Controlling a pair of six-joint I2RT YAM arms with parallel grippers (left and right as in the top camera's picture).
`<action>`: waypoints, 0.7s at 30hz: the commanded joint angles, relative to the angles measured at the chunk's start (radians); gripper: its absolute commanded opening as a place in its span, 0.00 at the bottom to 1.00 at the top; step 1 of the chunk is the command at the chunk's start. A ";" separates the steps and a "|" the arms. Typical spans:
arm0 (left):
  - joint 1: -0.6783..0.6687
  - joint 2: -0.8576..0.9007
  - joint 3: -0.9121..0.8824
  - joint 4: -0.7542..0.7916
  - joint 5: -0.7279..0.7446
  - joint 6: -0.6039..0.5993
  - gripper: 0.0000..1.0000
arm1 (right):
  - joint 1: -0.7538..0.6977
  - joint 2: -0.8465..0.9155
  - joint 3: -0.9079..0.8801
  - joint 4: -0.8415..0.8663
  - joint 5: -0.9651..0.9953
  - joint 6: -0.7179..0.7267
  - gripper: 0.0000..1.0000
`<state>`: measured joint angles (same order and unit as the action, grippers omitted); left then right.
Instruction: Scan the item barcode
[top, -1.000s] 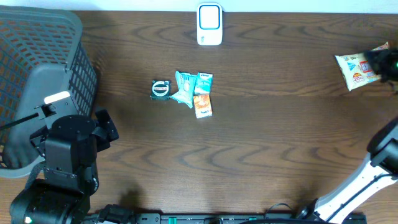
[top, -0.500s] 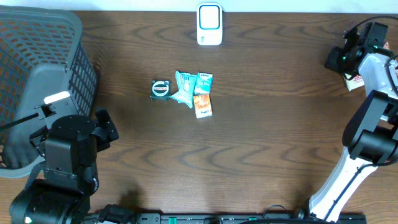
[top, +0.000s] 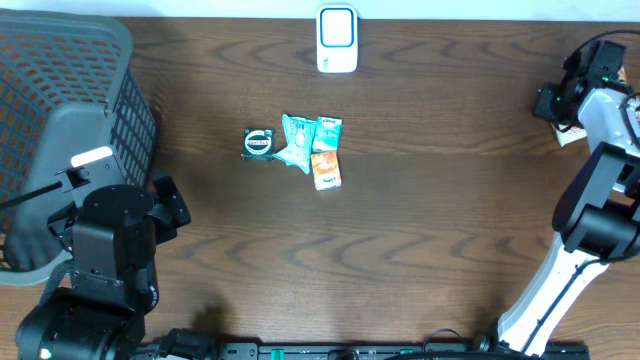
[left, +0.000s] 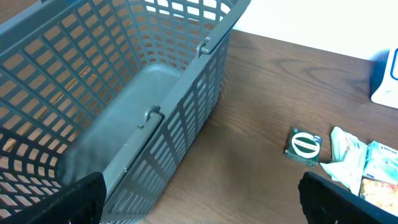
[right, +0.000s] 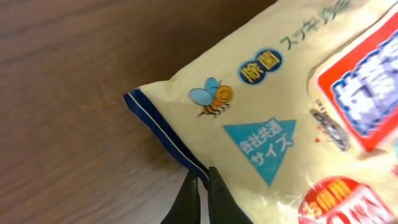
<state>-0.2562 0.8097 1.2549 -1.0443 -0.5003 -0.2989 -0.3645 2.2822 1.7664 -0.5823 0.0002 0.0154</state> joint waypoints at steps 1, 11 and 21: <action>0.002 0.000 0.010 -0.003 -0.009 -0.002 0.98 | -0.002 0.035 0.003 0.012 0.015 -0.011 0.01; 0.002 0.000 0.010 -0.003 -0.009 -0.002 0.98 | -0.002 0.037 0.003 0.055 0.008 -0.009 0.01; 0.002 0.000 0.010 -0.003 -0.009 -0.002 0.98 | -0.003 0.037 0.003 0.131 0.054 -0.009 0.01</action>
<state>-0.2562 0.8097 1.2549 -1.0447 -0.5003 -0.2989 -0.3641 2.3096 1.7660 -0.4625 0.0097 0.0139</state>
